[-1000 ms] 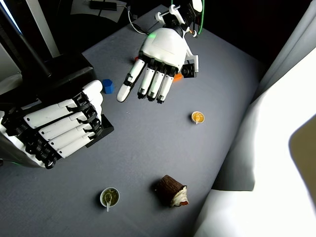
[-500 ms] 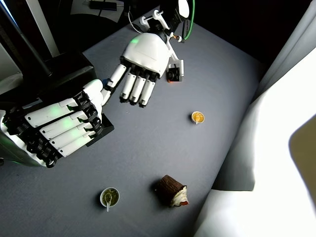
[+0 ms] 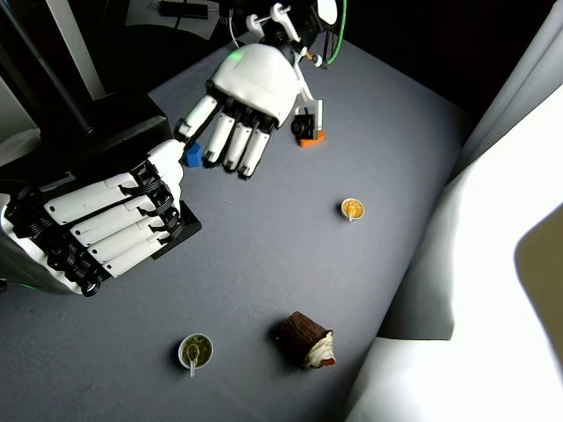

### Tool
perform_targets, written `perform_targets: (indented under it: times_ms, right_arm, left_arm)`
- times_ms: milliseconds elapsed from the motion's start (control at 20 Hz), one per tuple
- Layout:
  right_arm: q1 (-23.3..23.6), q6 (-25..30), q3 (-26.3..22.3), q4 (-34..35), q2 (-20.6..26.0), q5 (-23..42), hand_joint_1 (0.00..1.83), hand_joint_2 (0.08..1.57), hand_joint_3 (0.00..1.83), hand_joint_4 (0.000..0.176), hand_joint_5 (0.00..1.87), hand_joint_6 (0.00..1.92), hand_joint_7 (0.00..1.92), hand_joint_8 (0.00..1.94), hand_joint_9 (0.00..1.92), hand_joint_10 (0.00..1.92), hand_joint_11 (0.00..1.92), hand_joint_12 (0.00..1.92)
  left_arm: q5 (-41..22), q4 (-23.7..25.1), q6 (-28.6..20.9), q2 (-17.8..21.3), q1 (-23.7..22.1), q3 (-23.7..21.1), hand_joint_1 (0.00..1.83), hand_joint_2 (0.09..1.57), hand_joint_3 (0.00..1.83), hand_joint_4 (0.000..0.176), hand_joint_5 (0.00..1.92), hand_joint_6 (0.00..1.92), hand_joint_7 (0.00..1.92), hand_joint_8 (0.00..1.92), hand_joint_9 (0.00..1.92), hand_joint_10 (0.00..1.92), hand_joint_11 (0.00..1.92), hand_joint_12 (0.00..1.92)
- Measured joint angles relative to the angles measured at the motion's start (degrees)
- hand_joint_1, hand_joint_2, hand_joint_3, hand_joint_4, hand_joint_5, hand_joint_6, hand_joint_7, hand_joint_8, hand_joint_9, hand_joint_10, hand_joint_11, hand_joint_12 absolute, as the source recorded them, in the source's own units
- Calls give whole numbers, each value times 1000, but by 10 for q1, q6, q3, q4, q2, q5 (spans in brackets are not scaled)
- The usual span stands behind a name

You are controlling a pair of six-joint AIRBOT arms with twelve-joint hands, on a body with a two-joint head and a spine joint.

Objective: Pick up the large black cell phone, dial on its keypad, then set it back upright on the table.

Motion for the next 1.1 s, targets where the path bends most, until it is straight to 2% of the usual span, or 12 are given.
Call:
perform_targets:
  times_ms: [100,350,450,500,600,750,800,850,900,950,1050,1100]
  right_arm:
    - [0,0,7,10,-2,0,1378,1116,0,0,950,822,937,1054,957,1241,1026,1041]
    - [-5,-2,32,25,-16,1,1377,1117,0,0,967,800,935,1056,942,1261,1009,1045]
    - [-10,-3,44,23,-24,0,1375,1126,1,0,934,842,919,1089,927,1286,1002,1066]
    - [-17,-3,49,23,-27,-1,1375,1125,0,0,942,842,921,1081,930,1280,994,1080]
    - [-32,-3,56,19,-29,0,1382,1103,0,0,985,793,969,993,970,1210,1007,1026]
    - [-41,-3,59,22,-29,0,1386,1089,0,0,1011,774,997,931,999,1159,1014,989]
    - [-44,-3,59,22,-29,-1,1386,1087,0,0,1015,775,995,925,1009,1148,1018,988]
    - [-46,-3,60,21,-29,-2,1385,1089,1,0,1007,801,986,926,1004,1158,1007,983]
    - [-49,-3,61,19,-29,0,1385,1089,1,0,1001,813,983,932,1010,1145,1007,982]
    - [-49,-3,61,19,-29,-1,1385,1089,1,0,1001,813,983,932,1010,1145,1007,982]
    - [-55,-3,62,19,-30,0,1382,1094,1,0,999,809,964,971,1001,1158,1018,983]
    - [-55,-3,64,18,-32,0,1382,1094,1,0,999,809,964,971,1001,1158,1018,983]
  left_arm:
    - [-27,8,-79,7,-1,31,1276,1335,24,49,18,5,558,1724,821,1921,777,1921]
    - [-112,145,-276,7,-29,77,1267,1346,26,31,42,6,543,1741,818,1921,776,1921]
    - [-146,179,-366,7,-41,92,1434,1322,26,17,55,6,515,1642,544,1921,725,1921]
    - [-159,205,-386,7,-47,100,1306,1331,29,20,80,12,549,1706,711,1921,727,1921]
    - [-170,228,-424,8,-49,106,1404,1326,37,0,139,19,519,1679,547,1921,668,1921]
    - [-197,178,-429,8,-45,118,1271,1300,5,0,217,13,627,1565,583,1772,545,1921]
    - [-204,157,-429,8,-45,121,918,1307,3,0,206,4,554,1146,493,1557,400,1908]
    - [-207,143,-429,8,-42,125,472,1295,1,0,287,6,554,456,404,934,179,1626]
    - [-212,132,-430,8,-37,127,357,1297,0,0,321,5,612,245,451,693,165,1497]
    - [-218,133,-431,8,-36,130,357,1297,0,0,321,5,612,245,451,693,165,1497]
    - [-245,127,-431,14,-38,131,60,1276,0,0,292,0,515,6,443,114,22,1141]
    - [-249,118,-431,14,-38,131,60,1276,0,0,292,0,515,6,443,114,22,1141]
